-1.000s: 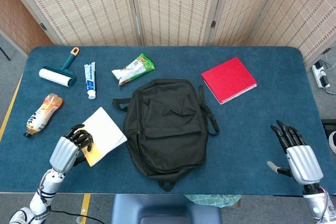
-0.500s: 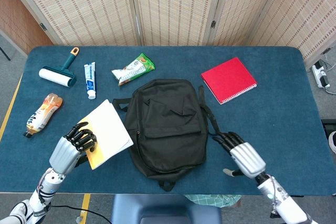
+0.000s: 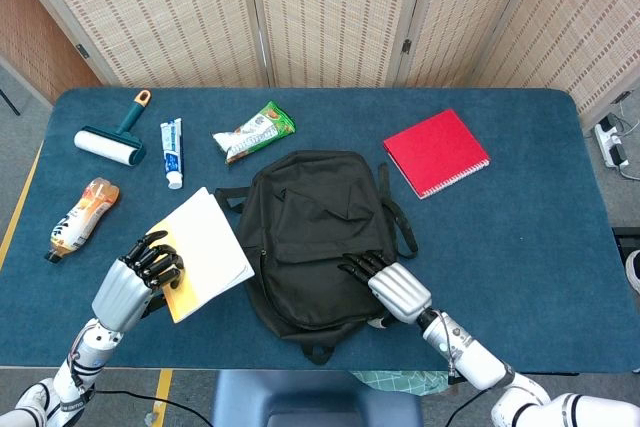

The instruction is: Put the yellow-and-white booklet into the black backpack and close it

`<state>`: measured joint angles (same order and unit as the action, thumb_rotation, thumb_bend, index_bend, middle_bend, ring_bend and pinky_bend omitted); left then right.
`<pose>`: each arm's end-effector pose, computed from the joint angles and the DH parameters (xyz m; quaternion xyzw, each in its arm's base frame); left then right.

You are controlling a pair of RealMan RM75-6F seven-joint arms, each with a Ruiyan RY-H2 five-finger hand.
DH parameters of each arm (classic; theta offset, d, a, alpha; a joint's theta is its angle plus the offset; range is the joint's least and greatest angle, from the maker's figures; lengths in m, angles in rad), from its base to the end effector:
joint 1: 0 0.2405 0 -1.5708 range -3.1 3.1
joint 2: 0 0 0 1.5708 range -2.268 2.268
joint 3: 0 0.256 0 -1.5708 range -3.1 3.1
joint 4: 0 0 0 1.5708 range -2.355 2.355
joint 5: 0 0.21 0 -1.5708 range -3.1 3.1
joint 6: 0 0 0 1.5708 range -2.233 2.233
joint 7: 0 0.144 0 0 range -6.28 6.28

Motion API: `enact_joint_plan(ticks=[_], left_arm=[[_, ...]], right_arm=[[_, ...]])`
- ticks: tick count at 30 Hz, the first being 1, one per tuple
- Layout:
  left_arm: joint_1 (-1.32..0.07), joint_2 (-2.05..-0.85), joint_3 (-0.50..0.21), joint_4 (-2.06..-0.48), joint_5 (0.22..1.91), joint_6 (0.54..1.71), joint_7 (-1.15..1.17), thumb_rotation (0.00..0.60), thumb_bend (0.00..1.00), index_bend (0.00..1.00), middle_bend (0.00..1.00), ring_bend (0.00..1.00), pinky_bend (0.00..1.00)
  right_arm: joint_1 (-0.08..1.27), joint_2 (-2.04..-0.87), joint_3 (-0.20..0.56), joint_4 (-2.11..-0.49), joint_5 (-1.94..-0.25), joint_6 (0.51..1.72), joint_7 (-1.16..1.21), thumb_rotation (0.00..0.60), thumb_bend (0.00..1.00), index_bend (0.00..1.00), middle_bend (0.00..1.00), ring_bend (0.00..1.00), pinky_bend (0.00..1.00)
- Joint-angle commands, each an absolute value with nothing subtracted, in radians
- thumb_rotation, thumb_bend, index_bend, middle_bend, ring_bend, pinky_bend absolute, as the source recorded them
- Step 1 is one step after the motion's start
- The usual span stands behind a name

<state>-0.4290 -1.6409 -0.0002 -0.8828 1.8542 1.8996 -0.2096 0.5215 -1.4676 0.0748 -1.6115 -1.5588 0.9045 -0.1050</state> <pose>-0.2357 0.2517 0.0672 -0.6574 -0.1129 -0.6334 0.3922 -0.1700 -0.2536 -0.0222 0.7903 -0.3917 0.3780 0.2811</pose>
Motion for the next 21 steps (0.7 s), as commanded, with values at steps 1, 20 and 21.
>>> enact_joint_plan(ticks=[1, 20, 21], left_arm=[[-0.428, -1.640, 0.001, -0.885, 1.855, 1.900, -0.207, 0.600, 0.47, 0.75, 0.59, 0.46, 0.31], [-0.429, -1.642, 0.005, -0.900, 1.858, 1.891, -0.202, 0.600, 0.46, 0.74, 0.59, 0.46, 0.31], [-0.429, -1.642, 0.005, -0.900, 1.858, 1.891, -0.202, 0.600, 0.46, 0.74, 0.59, 0.46, 0.31]], right_arm=[[0.530, -1.456, 0.081, -1.614, -1.542, 0.902, -0.114, 0.600, 0.17, 0.13, 0.08, 0.12, 0.08], [0.574, -1.373, 0.091, -1.672, -1.476, 0.909, -0.119, 0.600, 0.20, 0.13, 0.09, 0.12, 0.08], [0.576, -1.370, 0.091, -1.674, -1.474, 0.909, -0.119, 0.600, 0.20, 0.13, 0.09, 0.12, 0.08]])
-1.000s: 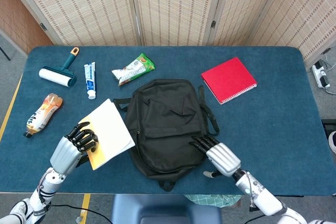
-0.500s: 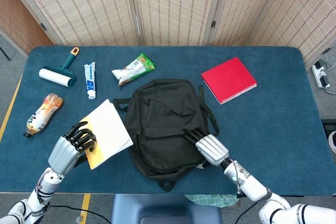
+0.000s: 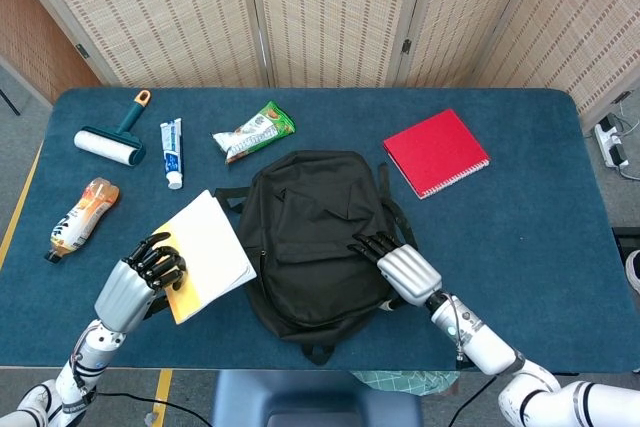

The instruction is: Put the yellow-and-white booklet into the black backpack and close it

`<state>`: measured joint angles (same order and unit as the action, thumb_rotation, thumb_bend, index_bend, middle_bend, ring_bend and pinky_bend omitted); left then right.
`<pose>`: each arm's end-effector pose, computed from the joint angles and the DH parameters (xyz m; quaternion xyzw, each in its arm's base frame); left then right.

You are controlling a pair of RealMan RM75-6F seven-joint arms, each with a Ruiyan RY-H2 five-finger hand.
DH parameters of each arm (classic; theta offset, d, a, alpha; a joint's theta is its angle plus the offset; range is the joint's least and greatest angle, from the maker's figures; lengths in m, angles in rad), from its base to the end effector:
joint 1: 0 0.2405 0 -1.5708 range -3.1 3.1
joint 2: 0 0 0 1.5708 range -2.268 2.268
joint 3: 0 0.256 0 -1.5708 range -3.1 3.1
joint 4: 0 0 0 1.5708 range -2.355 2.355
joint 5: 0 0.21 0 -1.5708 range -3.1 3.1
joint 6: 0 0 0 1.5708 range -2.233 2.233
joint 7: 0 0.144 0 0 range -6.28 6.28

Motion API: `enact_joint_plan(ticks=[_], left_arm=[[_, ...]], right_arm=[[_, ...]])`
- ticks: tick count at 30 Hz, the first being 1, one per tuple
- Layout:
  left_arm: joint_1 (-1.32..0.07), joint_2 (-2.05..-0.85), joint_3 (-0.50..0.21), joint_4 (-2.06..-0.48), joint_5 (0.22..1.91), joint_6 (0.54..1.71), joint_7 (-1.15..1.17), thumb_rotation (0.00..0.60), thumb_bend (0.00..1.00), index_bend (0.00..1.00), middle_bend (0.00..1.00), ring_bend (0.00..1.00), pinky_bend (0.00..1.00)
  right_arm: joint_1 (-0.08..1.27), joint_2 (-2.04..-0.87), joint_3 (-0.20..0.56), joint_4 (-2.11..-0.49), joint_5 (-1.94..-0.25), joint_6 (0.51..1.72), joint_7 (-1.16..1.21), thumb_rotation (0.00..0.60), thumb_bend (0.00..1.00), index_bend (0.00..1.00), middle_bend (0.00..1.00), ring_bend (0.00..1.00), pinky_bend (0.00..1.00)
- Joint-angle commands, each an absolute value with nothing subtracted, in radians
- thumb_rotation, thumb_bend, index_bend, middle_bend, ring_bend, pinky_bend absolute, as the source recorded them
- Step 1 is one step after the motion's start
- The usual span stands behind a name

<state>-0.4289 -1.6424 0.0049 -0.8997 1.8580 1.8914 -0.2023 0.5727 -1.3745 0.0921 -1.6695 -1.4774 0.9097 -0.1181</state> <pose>-0.2334 0.2500 0.0638 -0.6587 -0.1187 -0.6336 0.3881 -0.1665 -0.2740 0.0059 0.7848 -0.3864 0.3765 0.3050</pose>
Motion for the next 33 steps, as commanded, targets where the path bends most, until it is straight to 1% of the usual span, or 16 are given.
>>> enact_joint_plan(ticks=[1, 3, 8, 12, 16, 20, 28, 30, 33], left_arm=[[-0.429, -1.642, 0.004, -0.901, 1.858, 1.891, -0.202, 0.600, 0.46, 0.74, 0.59, 0.46, 0.31], [-0.428, -1.642, 0.004, -0.900, 1.856, 1.890, -0.204, 0.600, 0.46, 0.74, 0.59, 0.46, 0.31], [-0.425, -1.646, 0.004, -0.892, 1.850, 1.885, -0.209, 0.600, 0.46, 0.74, 0.59, 0.46, 0.31], [-0.424, -1.649, 0.004, -0.886, 1.850, 1.888, -0.212, 0.600, 0.46, 0.74, 0.59, 0.46, 0.31], [-0.420, -1.647, 0.004, -0.881, 1.847, 1.892, -0.217, 0.600, 0.46, 0.74, 0.59, 0.46, 0.31], [-0.414, -1.648, 0.005, -0.876, 1.844, 1.896, -0.225, 0.600, 0.46, 0.74, 0.59, 0.46, 0.31], [-0.409, -1.654, 0.005, -0.868, 1.845, 1.909, -0.235, 0.600, 0.46, 0.74, 0.59, 0.46, 0.31], [-0.410, -1.655, 0.004, -0.867, 1.846, 1.911, -0.236, 0.600, 0.46, 0.74, 0.59, 0.46, 0.31], [-0.410, -1.655, 0.004, -0.870, 1.848, 1.917, -0.237, 0.600, 0.47, 0.74, 0.59, 0.46, 0.31]], right_arm=[[0.578, -1.368, 0.090, -1.675, -1.472, 0.910, -0.120, 0.600, 0.20, 0.13, 0.09, 0.12, 0.08], [0.582, -1.370, 0.090, -1.674, -1.470, 0.912, -0.119, 0.600, 0.20, 0.13, 0.09, 0.13, 0.08], [0.603, -1.409, 0.082, -1.654, -1.482, 0.904, -0.123, 0.600, 0.30, 0.18, 0.12, 0.16, 0.08], [0.625, -1.455, 0.078, -1.637, -1.484, 0.893, -0.156, 0.600, 0.35, 0.24, 0.14, 0.17, 0.08], [0.640, -1.495, 0.076, -1.623, -1.472, 0.884, -0.188, 0.600, 0.39, 0.35, 0.16, 0.19, 0.13], [0.651, -1.527, 0.074, -1.608, -1.449, 0.874, -0.219, 0.600, 0.42, 0.48, 0.19, 0.21, 0.14], [0.661, -1.569, 0.091, -1.580, -1.414, 0.896, -0.253, 0.600, 0.46, 0.64, 0.31, 0.24, 0.15], [0.665, -1.577, 0.099, -1.573, -1.407, 0.902, -0.254, 0.600, 0.49, 0.66, 0.34, 0.26, 0.17], [0.671, -1.589, 0.115, -1.562, -1.402, 0.917, -0.250, 0.600, 0.57, 0.70, 0.36, 0.29, 0.21]])
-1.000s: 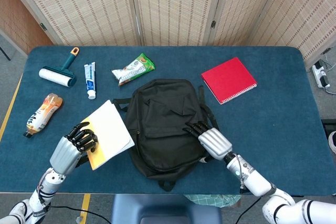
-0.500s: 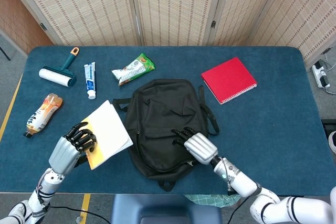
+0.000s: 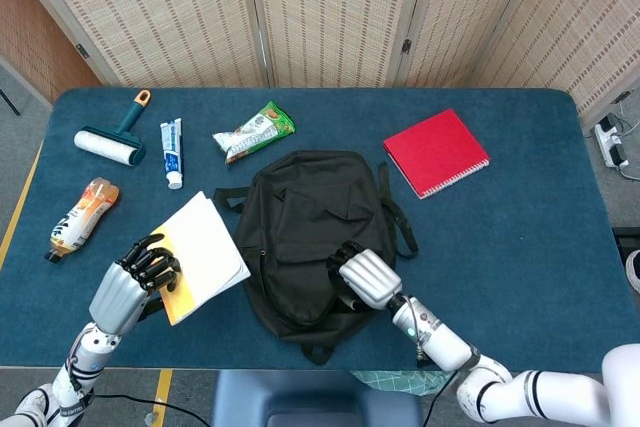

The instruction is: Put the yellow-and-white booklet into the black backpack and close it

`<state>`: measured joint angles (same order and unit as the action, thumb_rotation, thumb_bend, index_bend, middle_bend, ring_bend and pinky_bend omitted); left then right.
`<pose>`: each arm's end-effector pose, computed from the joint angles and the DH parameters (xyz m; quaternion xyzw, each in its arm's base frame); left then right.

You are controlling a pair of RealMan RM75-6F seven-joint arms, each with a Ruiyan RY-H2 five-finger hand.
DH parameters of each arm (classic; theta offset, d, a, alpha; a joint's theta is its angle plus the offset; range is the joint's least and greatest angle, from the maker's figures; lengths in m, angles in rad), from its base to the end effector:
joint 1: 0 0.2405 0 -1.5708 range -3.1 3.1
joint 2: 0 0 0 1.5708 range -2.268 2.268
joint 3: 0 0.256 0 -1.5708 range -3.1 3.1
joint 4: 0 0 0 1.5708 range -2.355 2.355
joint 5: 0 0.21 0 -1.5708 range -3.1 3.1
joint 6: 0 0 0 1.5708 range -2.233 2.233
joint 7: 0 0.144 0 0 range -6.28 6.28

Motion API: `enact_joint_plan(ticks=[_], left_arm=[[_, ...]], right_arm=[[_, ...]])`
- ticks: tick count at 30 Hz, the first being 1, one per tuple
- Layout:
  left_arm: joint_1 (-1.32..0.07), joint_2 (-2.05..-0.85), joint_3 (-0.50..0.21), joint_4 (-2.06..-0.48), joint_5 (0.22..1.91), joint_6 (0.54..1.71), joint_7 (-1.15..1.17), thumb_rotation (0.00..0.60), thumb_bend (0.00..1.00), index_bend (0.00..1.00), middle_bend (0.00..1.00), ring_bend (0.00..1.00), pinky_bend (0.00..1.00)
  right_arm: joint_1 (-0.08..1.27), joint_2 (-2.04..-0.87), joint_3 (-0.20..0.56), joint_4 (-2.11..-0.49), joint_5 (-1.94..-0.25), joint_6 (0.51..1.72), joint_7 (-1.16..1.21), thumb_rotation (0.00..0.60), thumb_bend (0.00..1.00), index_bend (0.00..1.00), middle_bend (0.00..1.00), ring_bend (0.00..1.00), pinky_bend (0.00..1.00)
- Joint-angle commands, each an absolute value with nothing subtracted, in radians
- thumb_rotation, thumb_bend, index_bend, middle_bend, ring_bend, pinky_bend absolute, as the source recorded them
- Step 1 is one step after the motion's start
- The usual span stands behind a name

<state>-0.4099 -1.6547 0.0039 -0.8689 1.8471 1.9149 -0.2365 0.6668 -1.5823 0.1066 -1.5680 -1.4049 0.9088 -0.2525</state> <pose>-0.2403 0.2460 0.0655 -0.6503 -0.1257 -0.6389 0.3913 -0.1254 -0.2809 -0.0475 0.8001 -0.3531 0.3898 0.2886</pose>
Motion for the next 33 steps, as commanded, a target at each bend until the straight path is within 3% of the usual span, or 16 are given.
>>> enact_joint_plan(ticks=[1, 11, 22, 33], left_arm=[[-0.410, -1.655, 0.004, -0.871, 1.849, 1.918, -0.237, 0.600, 0.47, 0.74, 0.59, 0.46, 0.31], [-0.411, -1.661, 0.007, -0.862, 1.863, 1.942, -0.259, 0.600, 0.47, 0.74, 0.59, 0.46, 0.31], [-0.426, -1.671, 0.050, -0.870, 1.948, 1.984, -0.246, 0.600, 0.47, 0.74, 0.60, 0.48, 0.34], [-0.453, -1.695, 0.100, -0.872, 2.024, 1.968, -0.229, 0.600, 0.47, 0.74, 0.61, 0.48, 0.35]], right_arm=[[0.673, -1.594, 0.121, -1.558, -1.401, 0.924, -0.246, 0.600, 0.60, 0.70, 0.37, 0.30, 0.21], [0.697, -1.636, 0.224, -1.523, -1.337, 0.985, -0.202, 0.600, 0.77, 0.78, 0.43, 0.38, 0.26], [0.759, -1.744, 0.382, -1.478, -1.134, 1.047, -0.268, 0.600, 0.83, 0.80, 0.46, 0.39, 0.26], [0.814, -1.825, 0.448, -1.424, -1.045, 1.078, -0.256, 0.600, 0.86, 0.80, 0.46, 0.40, 0.26]])
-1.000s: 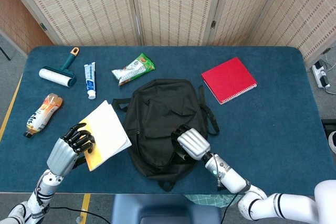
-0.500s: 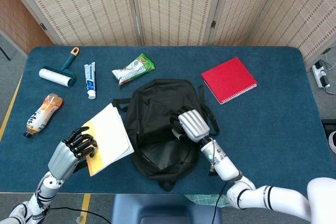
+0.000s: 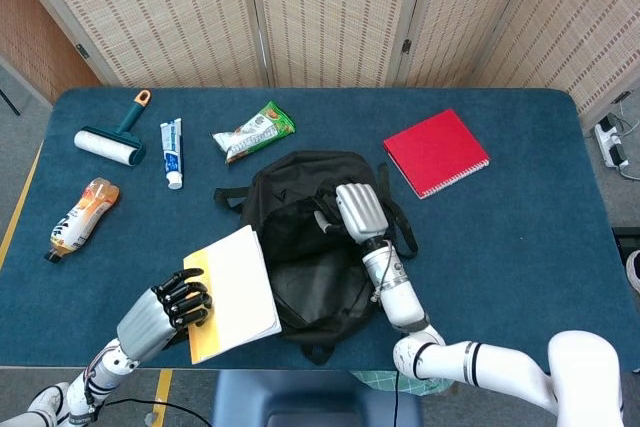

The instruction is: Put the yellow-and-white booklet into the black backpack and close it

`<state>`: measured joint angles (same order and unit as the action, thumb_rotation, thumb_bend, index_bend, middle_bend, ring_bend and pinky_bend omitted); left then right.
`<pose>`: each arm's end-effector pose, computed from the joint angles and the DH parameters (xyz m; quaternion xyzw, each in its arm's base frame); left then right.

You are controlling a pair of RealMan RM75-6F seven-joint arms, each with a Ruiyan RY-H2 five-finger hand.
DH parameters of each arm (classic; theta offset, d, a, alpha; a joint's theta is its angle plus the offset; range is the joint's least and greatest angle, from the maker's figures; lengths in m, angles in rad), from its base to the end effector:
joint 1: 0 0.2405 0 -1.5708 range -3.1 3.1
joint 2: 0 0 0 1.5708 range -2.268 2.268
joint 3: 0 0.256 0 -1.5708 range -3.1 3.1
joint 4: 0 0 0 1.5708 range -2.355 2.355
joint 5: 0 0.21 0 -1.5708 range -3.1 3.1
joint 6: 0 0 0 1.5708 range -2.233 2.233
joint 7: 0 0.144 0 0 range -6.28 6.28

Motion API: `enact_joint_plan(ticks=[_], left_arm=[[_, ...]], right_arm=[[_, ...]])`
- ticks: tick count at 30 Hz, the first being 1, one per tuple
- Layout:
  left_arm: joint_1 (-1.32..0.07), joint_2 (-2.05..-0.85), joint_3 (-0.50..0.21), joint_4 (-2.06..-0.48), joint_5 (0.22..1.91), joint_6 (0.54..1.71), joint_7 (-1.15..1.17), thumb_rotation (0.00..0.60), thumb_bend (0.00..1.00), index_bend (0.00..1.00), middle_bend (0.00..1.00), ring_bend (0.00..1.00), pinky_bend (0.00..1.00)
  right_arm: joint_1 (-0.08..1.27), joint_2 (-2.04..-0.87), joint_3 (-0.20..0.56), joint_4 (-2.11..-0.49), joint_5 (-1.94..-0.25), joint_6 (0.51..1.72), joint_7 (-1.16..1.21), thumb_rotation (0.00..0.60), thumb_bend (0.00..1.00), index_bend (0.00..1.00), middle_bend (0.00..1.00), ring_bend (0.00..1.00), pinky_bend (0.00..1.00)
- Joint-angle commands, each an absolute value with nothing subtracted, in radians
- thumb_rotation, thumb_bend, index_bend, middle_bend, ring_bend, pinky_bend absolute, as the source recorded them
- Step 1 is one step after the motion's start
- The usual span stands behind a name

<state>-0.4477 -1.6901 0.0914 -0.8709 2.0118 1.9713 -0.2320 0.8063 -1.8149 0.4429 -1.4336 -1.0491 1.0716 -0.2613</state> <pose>-0.2158 0.2205 0.0401 -0.6870 -0.1031 -0.6654 0.2731 -0.0526 -0.3637 -0.0348 0.6027 -0.4695 0.5317 0.3656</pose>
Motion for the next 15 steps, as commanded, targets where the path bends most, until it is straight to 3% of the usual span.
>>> enact_joint_plan(ticks=[1, 15], left_arm=[[-0.456, -1.697, 0.107, -0.873, 2.033, 1.965, -0.226, 0.600, 0.47, 0.74, 0.61, 0.48, 0.35], [-0.518, -1.728, 0.124, -0.923, 2.111, 1.934, -0.171, 0.600, 0.47, 0.74, 0.61, 0.49, 0.35]], right_arm=[[0.819, -1.832, 0.451, -1.418, -1.042, 1.080, -0.252, 0.600, 0.86, 0.80, 0.46, 0.40, 0.26], [0.860, -1.876, 0.474, -1.386, -1.022, 1.090, -0.205, 0.600, 0.86, 0.80, 0.46, 0.40, 0.26]])
